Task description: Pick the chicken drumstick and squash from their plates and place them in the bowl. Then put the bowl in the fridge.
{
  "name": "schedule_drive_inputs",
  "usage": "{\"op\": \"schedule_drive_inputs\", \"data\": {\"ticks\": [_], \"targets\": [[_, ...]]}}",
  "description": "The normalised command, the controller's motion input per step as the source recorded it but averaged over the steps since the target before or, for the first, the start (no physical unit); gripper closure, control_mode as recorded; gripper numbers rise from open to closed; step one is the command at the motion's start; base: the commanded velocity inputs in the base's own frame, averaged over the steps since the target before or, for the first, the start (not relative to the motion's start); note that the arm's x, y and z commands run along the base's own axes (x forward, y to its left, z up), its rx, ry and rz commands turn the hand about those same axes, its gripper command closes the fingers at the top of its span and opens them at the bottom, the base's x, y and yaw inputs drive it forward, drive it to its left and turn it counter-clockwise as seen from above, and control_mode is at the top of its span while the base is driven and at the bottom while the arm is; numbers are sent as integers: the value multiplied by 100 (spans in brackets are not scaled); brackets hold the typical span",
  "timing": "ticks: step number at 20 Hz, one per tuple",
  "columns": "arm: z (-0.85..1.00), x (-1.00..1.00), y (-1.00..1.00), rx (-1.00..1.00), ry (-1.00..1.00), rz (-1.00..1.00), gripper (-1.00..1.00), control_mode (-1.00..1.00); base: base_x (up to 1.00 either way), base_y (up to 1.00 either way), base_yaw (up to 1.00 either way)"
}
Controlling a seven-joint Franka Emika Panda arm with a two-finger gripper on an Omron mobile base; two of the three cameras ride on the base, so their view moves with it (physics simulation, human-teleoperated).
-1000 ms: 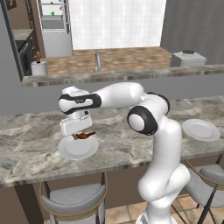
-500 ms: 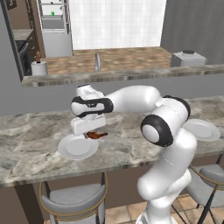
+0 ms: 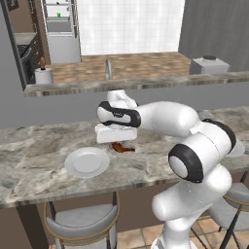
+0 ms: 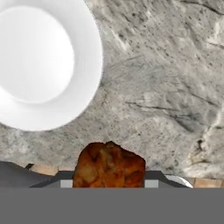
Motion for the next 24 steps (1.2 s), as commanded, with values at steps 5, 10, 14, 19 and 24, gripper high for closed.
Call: {"op": "schedule_drive_inputs", "data": {"ticks": [5, 10, 14, 19, 24], "targets": [[31, -15, -47, 0, 1, -35, 100, -100, 0, 0, 0], [19, -22, -47, -1, 1, -39, 100, -100, 0, 0, 0], [7, -20, -42, -3, 0, -43, 100, -100, 0, 0, 0], [1, -21, -44, -1, 0, -42, 100, -100, 0, 0, 0], [2, -17, -46, 0, 0, -35, 100, -100, 0, 0, 0]]}}
